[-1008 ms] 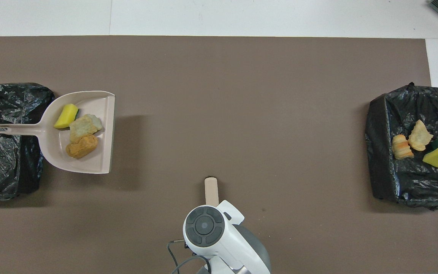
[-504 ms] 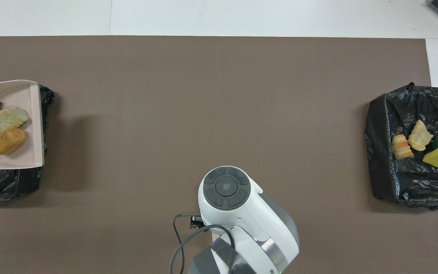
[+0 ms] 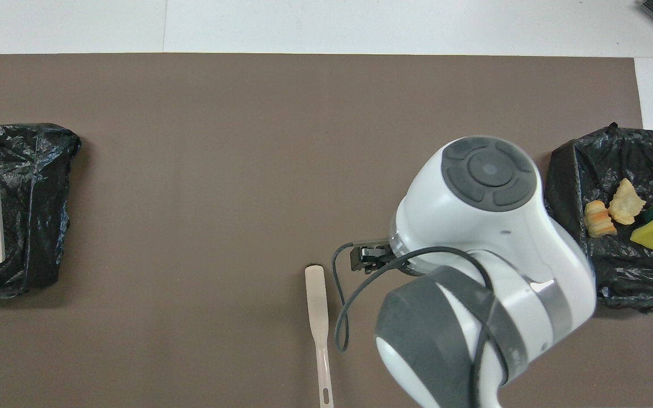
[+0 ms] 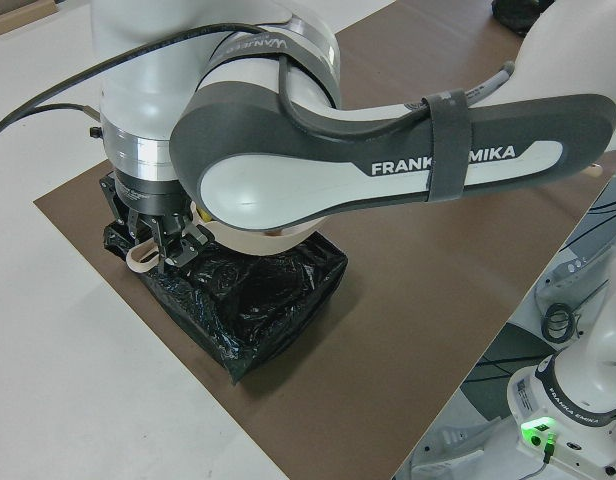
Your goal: Sweep and dump trash in bin
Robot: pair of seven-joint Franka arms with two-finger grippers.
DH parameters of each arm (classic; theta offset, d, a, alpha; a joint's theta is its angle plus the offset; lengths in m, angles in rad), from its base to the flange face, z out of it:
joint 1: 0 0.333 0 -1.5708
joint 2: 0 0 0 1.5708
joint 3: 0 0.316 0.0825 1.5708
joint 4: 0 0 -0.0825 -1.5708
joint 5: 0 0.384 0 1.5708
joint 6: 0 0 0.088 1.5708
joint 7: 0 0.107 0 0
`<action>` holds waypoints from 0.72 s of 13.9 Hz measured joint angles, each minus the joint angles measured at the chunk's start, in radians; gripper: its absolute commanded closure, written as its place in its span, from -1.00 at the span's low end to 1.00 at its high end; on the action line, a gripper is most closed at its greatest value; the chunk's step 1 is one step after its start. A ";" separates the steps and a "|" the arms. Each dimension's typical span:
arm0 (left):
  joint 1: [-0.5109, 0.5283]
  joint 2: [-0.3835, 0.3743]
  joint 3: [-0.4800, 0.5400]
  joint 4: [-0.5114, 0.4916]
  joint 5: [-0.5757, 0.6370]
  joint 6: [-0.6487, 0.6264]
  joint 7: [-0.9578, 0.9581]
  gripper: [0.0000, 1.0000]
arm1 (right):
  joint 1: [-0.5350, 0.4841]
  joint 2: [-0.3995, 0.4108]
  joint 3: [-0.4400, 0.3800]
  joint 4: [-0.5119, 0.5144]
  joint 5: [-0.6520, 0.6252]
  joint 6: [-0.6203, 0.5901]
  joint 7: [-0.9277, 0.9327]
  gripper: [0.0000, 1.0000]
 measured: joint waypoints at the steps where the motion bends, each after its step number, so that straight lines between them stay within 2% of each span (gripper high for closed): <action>1: -0.002 0.002 -0.005 0.002 0.041 0.033 0.000 1.00 | -0.033 0.001 -0.002 0.023 -0.028 -0.029 -0.052 -1.00; 5: -0.039 0.005 -0.013 0.004 0.233 0.114 -0.064 1.00 | -0.156 0.001 -0.010 0.081 -0.135 -0.086 -0.299 -1.00; 10: -0.100 0.008 -0.016 0.004 0.449 0.125 -0.211 1.00 | -0.267 0.003 -0.013 0.116 -0.154 -0.086 -0.426 -1.00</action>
